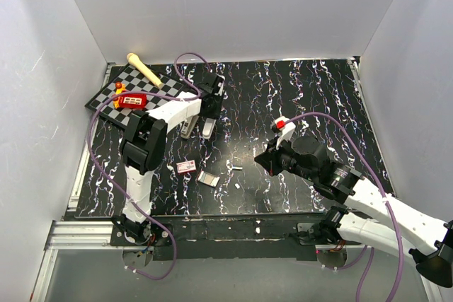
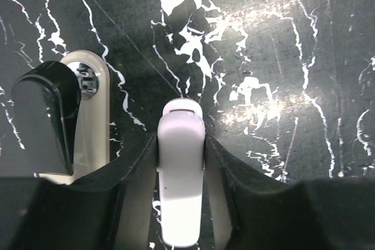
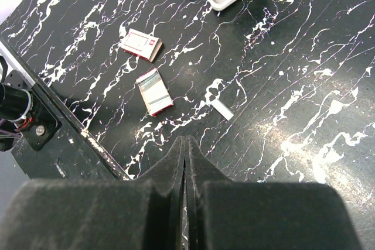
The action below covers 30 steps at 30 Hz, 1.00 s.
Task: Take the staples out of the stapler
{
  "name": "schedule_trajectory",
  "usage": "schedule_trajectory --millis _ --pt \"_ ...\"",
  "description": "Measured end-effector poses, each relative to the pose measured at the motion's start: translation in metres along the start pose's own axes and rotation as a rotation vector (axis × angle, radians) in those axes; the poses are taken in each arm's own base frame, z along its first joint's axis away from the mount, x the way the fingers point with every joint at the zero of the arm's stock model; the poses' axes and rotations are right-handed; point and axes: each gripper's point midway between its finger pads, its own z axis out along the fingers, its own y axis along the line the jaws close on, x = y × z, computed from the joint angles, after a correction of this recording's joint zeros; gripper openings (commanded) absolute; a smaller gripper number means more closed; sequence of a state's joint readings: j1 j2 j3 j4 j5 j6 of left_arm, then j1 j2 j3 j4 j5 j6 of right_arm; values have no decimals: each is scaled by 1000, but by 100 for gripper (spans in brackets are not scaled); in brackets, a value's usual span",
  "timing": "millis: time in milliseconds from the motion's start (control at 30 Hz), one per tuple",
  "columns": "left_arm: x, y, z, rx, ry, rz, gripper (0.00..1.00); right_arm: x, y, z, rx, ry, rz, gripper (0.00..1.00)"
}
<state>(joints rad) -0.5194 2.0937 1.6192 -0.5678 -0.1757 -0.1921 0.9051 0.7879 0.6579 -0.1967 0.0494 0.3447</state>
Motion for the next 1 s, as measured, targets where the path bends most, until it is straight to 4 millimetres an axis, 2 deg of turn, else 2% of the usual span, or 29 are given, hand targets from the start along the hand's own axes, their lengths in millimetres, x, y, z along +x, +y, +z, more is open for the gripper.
schedule_trajectory --millis 67,200,333,433,533,700,800,867,1000 --pt "2 2 -1 -1 -5 0 49 0 0 0 0 0 1 10" --pt "12 8 0 -12 13 3 56 0 0 0 -1 1 2 15" --pt "16 11 1 -16 22 2 59 1 0 0 0 5 1 23" --pt "12 12 -5 -13 4 -3 61 2 1 0 -4 14 -1 31" --pt "1 13 -26 -4 -42 -16 62 0 4 1 -11 29 -4 38" --pt "-29 14 -83 43 -183 -62 62 -1 11 5 -40 66 -8 43" --pt "-38 12 -114 87 -254 -93 61 5 16 9 -64 107 -5 43" --pt "-37 11 -129 110 -279 -111 59 12 18 11 -75 143 -3 43" --pt "-11 13 -143 134 -265 -143 51 33 24 18 -95 238 -1 43"
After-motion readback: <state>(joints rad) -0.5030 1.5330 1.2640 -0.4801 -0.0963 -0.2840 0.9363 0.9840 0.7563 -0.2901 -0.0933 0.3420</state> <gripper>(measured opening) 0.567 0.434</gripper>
